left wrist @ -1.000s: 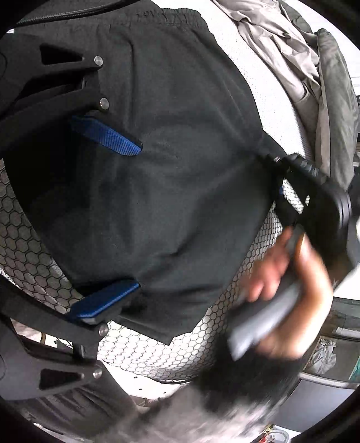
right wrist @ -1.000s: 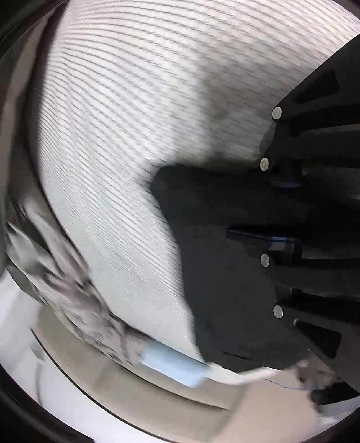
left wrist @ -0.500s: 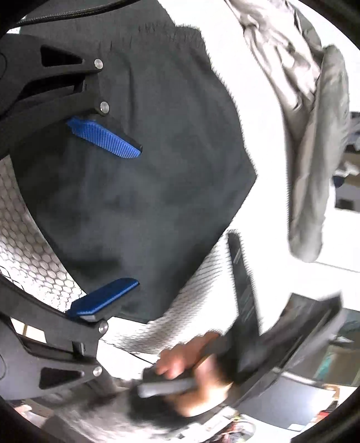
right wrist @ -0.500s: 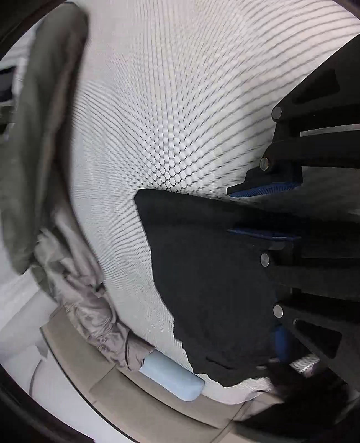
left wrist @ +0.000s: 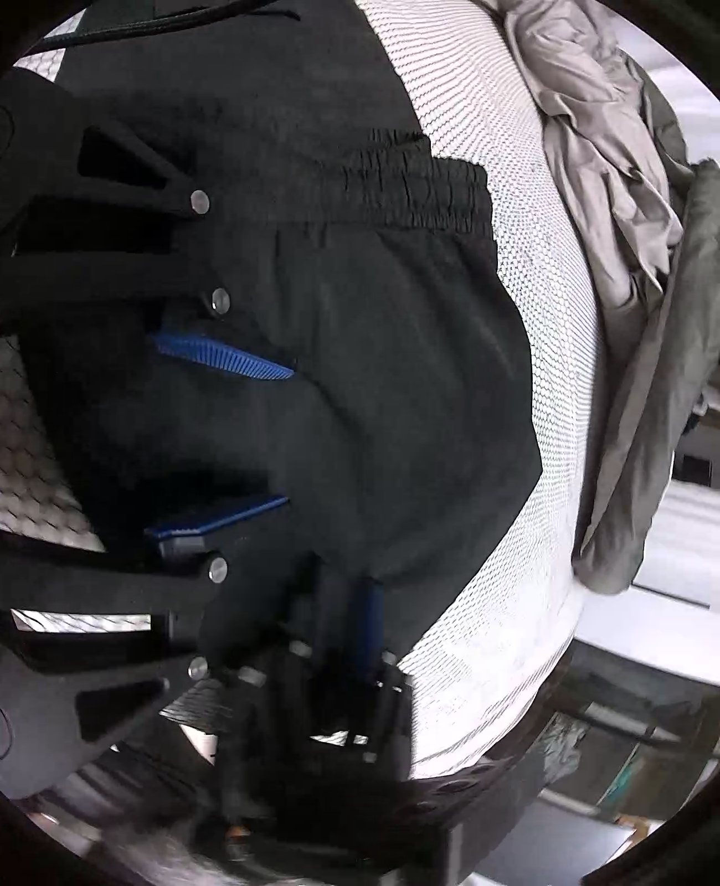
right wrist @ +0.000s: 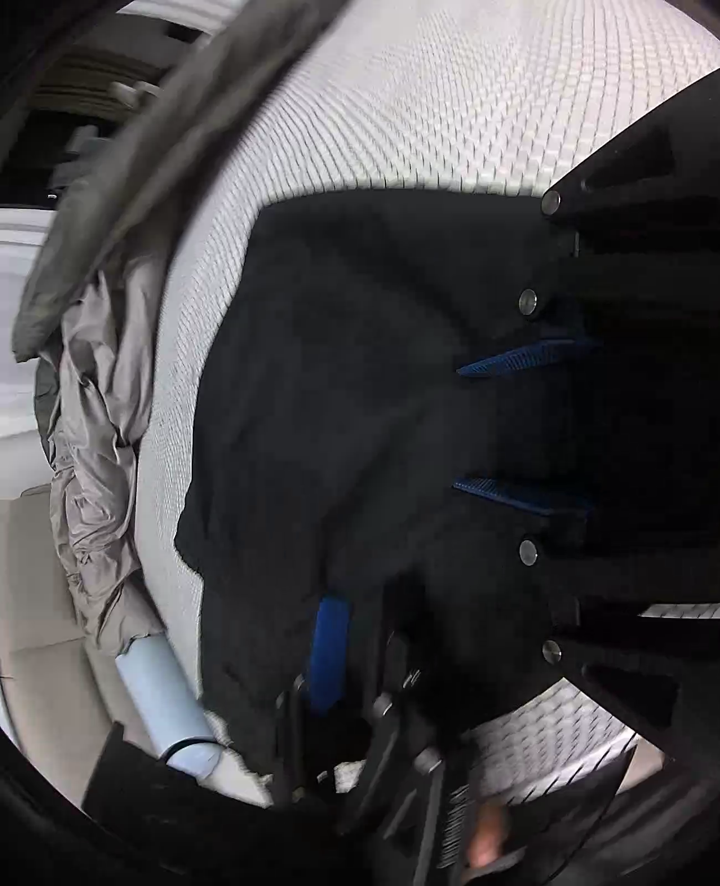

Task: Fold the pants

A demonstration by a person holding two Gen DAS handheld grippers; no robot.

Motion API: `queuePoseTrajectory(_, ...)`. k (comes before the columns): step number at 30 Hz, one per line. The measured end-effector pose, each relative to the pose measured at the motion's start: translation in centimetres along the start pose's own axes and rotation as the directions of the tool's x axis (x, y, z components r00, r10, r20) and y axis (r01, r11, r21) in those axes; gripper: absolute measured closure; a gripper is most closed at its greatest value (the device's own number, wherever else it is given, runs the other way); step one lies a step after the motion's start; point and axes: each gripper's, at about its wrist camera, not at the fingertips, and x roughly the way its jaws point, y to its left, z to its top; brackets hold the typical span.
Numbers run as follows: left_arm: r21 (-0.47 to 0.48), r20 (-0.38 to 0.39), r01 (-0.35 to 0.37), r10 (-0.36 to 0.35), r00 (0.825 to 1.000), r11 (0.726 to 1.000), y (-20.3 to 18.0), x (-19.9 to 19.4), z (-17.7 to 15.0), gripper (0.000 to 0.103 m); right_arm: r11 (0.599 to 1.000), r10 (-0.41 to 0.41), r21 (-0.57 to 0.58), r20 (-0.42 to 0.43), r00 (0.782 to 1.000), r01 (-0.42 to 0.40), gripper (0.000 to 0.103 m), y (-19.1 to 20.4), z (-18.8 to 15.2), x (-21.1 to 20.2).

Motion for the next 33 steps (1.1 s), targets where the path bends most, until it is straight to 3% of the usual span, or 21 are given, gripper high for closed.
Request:
queuePoseTrajectory(5, 0.004, 0.017, -0.036, 0.036, 0.999, 0.999, 1.6, -1.9, -1.9, 0.066, 0.988, -0.149, 0.041, 0.020, 0.989, 0.148, 0.065, -2.8, -2.1, -1.8)
queuePoseTrajectory(8, -0.024, 0.028, -0.045, 0.045, 0.999, 0.999, 2.2, -2.9, -1.5, 0.066, 0.990, -0.091, 0.108, 0.028, 0.995, 0.087, 0.061, -4.5, -2.9, -2.8)
queuePoseTrajectory(12, -0.062, 0.086, -0.001, 0.007, 0.996, 0.998, 2.2, -4.1, 0.8, 0.065, 0.986, 0.000, 0.168, 0.080, 0.997, -0.014, 0.061, -5.2, -2.2, -4.7)
queuePoseTrajectory(15, -0.048, 0.059, -0.021, 0.024, 0.998, 0.999, 1.7, -2.3, 3.0, 0.065, 0.982, 0.027, 0.182, 0.076, 0.997, -0.041, 0.061, -3.2, 1.2, -2.6)
queuePoseTrajectory(19, -0.062, -0.058, -0.056, 0.052, 0.997, 0.997, 2.1, 1.7, 3.9, 0.065, 0.981, 0.068, 0.180, 0.026, 0.997, -0.071, 0.061, -1.5, 3.8, 0.6)
queuePoseTrajectory(23, -0.035, -0.058, -0.019, 0.017, 0.998, 0.999, 2.5, 1.3, 2.7, 0.066, 0.995, -0.005, 0.100, -0.038, 0.999, 0.009, 0.061, -1.3, 3.8, 2.9)
queuePoseTrajectory(26, -0.041, -0.036, -0.033, 0.032, 0.999, 0.999, 3.3, -0.5, 1.4, 0.066, 0.987, -0.132, 0.088, -0.037, 0.991, 0.135, 0.061, -3.3, 2.6, 1.6)
queuePoseTrajectory(30, -0.066, -0.033, -0.060, 0.058, 0.998, 0.996, 3.8, -1.2, 1.6, 0.065, 0.988, -0.089, 0.122, -0.033, 0.995, 0.093, 0.061, -4.6, 2.1, 0.6)
queuePoseTrajectory(33, -0.060, -0.005, -0.058, 0.058, 0.998, 0.997, 3.4, -2.1, 2.9, 0.065, 0.986, 0.025, 0.165, 0.004, 1.000, -0.025, 0.061, -4.4, 3.1, -0.3)
